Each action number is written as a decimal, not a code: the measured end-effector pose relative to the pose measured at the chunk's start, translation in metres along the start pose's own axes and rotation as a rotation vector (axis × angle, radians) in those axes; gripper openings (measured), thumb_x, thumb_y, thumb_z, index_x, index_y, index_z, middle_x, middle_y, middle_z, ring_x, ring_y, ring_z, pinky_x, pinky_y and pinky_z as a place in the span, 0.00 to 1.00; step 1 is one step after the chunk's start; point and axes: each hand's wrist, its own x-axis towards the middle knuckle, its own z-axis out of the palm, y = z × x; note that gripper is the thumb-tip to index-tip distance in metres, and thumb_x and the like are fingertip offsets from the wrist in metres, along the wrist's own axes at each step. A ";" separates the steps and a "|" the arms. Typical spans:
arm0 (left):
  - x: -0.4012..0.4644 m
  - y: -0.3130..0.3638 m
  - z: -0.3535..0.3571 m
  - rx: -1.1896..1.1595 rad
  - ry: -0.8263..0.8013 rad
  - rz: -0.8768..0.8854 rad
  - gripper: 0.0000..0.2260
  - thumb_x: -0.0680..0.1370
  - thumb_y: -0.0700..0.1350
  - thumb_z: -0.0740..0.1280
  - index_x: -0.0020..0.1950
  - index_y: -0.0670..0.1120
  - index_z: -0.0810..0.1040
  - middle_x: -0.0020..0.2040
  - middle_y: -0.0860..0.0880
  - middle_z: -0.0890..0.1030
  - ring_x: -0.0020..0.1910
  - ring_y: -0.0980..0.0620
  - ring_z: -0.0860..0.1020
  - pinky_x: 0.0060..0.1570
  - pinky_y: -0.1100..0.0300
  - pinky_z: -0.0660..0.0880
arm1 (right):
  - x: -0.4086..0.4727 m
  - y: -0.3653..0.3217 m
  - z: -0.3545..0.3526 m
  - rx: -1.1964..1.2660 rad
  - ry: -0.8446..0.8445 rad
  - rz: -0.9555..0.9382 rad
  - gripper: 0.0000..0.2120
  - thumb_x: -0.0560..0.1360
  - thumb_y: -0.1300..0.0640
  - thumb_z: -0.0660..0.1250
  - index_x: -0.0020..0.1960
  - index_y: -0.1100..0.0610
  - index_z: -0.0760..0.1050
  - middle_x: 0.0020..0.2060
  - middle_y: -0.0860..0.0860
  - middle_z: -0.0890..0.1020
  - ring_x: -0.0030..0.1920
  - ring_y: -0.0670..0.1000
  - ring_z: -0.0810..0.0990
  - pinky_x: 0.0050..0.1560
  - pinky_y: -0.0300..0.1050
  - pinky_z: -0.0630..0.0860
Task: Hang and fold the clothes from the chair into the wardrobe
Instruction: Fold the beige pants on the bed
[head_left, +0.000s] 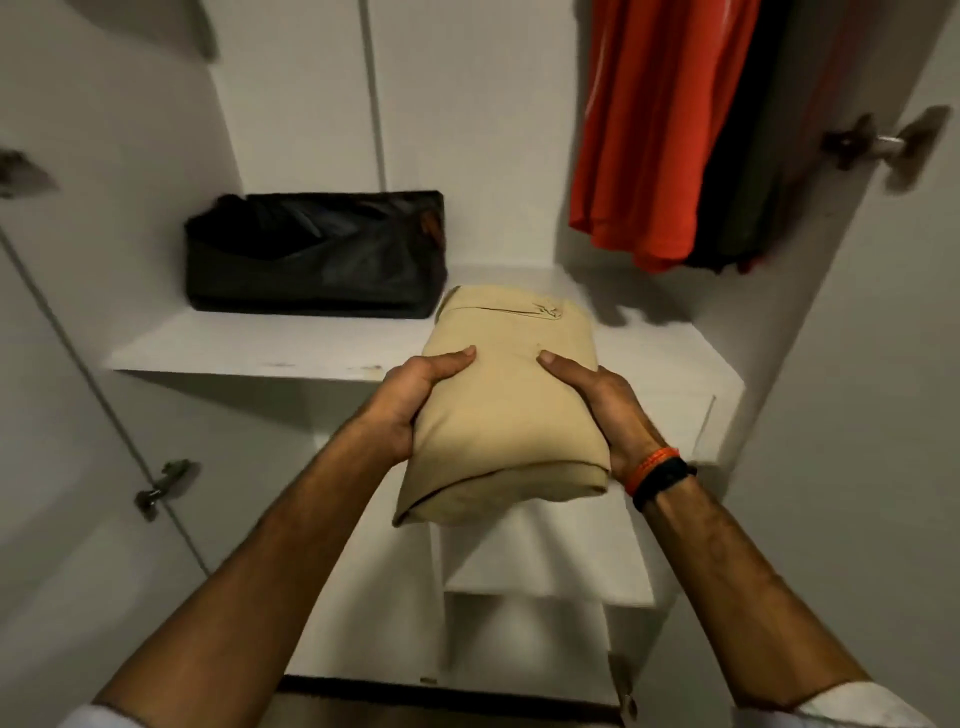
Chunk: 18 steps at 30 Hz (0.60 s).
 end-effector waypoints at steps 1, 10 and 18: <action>0.004 0.011 -0.005 -0.012 0.024 0.016 0.26 0.69 0.51 0.77 0.63 0.43 0.78 0.54 0.43 0.85 0.54 0.41 0.82 0.53 0.48 0.79 | 0.017 -0.006 0.007 -0.001 -0.042 0.006 0.29 0.67 0.47 0.79 0.63 0.57 0.77 0.54 0.56 0.85 0.54 0.59 0.84 0.60 0.59 0.78; 0.053 0.107 -0.067 -0.083 0.131 0.152 0.17 0.75 0.49 0.72 0.60 0.42 0.80 0.48 0.43 0.85 0.45 0.45 0.84 0.45 0.54 0.79 | 0.156 -0.058 0.098 -0.032 -0.340 0.017 0.36 0.60 0.48 0.82 0.64 0.59 0.77 0.56 0.58 0.84 0.56 0.61 0.83 0.61 0.60 0.77; 0.139 0.194 -0.144 -0.072 0.163 0.217 0.18 0.73 0.49 0.74 0.59 0.42 0.80 0.49 0.41 0.85 0.50 0.42 0.82 0.53 0.49 0.79 | 0.266 -0.088 0.192 0.017 -0.462 -0.001 0.32 0.67 0.51 0.79 0.68 0.56 0.74 0.59 0.60 0.82 0.59 0.62 0.81 0.62 0.62 0.76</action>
